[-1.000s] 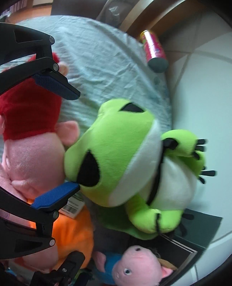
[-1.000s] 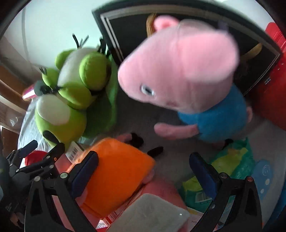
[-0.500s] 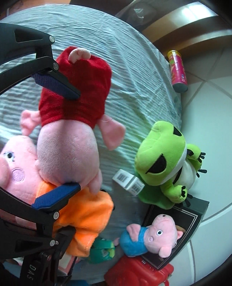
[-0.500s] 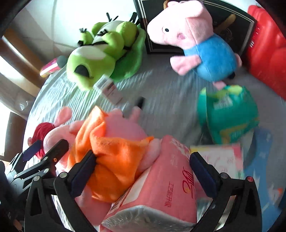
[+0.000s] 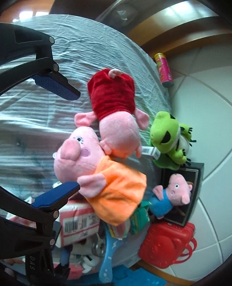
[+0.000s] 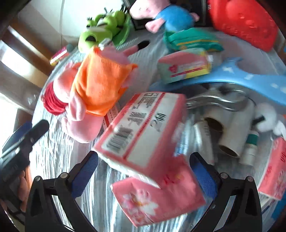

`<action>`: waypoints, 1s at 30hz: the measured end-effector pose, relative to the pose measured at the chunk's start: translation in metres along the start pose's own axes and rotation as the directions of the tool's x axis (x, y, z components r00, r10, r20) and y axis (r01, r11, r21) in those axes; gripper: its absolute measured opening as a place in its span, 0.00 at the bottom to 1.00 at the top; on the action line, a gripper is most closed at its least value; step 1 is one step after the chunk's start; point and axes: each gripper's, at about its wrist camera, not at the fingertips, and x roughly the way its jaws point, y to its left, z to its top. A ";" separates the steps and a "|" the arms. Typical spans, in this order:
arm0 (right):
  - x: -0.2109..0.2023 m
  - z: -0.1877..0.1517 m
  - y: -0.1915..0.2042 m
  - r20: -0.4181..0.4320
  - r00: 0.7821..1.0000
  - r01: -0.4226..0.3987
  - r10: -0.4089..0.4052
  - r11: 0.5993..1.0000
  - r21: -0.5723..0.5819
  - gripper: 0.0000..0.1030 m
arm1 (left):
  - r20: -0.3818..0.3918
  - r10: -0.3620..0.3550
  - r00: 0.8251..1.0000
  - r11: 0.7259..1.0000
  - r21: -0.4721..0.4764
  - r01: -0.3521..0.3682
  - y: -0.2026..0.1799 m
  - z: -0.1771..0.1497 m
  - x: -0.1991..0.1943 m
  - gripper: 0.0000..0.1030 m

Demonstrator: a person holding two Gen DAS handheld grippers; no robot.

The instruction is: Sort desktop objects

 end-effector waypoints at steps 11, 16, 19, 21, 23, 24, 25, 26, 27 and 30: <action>-0.073 0.101 -0.024 0.255 0.963 0.085 -0.086 0.996 0.013 1.00 | 0.038 0.036 0.999 0.999 -0.005 -0.036 -0.013 0.091 0.030 0.90; -0.046 0.202 -0.006 0.297 0.949 0.130 -0.109 0.990 -0.052 1.00 | 0.062 0.079 0.995 0.997 -0.004 -0.079 -0.001 0.175 0.076 0.90; -0.014 0.257 0.004 0.286 0.950 0.159 -0.127 0.983 -0.094 1.00 | 0.043 0.077 0.996 0.997 -0.023 -0.076 0.014 0.226 0.116 0.90; 0.005 0.290 0.005 0.295 0.948 0.158 -0.122 0.982 -0.102 1.00 | 0.029 0.064 0.998 0.997 -0.046 -0.063 0.025 0.259 0.144 0.90; 0.024 0.316 0.002 0.309 0.945 0.144 -0.107 0.985 -0.098 1.00 | 0.014 0.048 0.999 0.995 -0.086 -0.046 0.034 0.287 0.174 0.90; 0.034 0.327 0.000 0.305 0.948 0.128 -0.093 0.987 -0.095 1.00 | 0.003 0.039 0.999 0.994 -0.100 -0.038 0.038 0.297 0.190 0.90; 0.045 0.336 -0.003 0.295 0.952 0.114 -0.084 0.990 -0.088 1.00 | -0.022 0.026 0.999 0.994 -0.106 -0.028 0.039 0.304 0.208 0.90; 0.057 0.344 -0.005 0.281 0.957 0.095 -0.069 0.992 -0.080 1.00 | -0.052 0.011 0.999 0.994 -0.109 -0.017 0.039 0.309 0.226 0.90; 0.072 0.352 -0.007 0.262 0.964 0.072 -0.050 0.995 -0.074 1.00 | -0.089 -0.004 0.996 0.994 -0.109 -0.006 0.038 0.306 0.243 0.90; 0.113 0.360 -0.009 0.190 0.982 0.038 -0.021 0.996 -0.085 1.00 | -0.162 -0.033 0.986 0.996 -0.082 0.020 0.028 0.285 0.273 0.91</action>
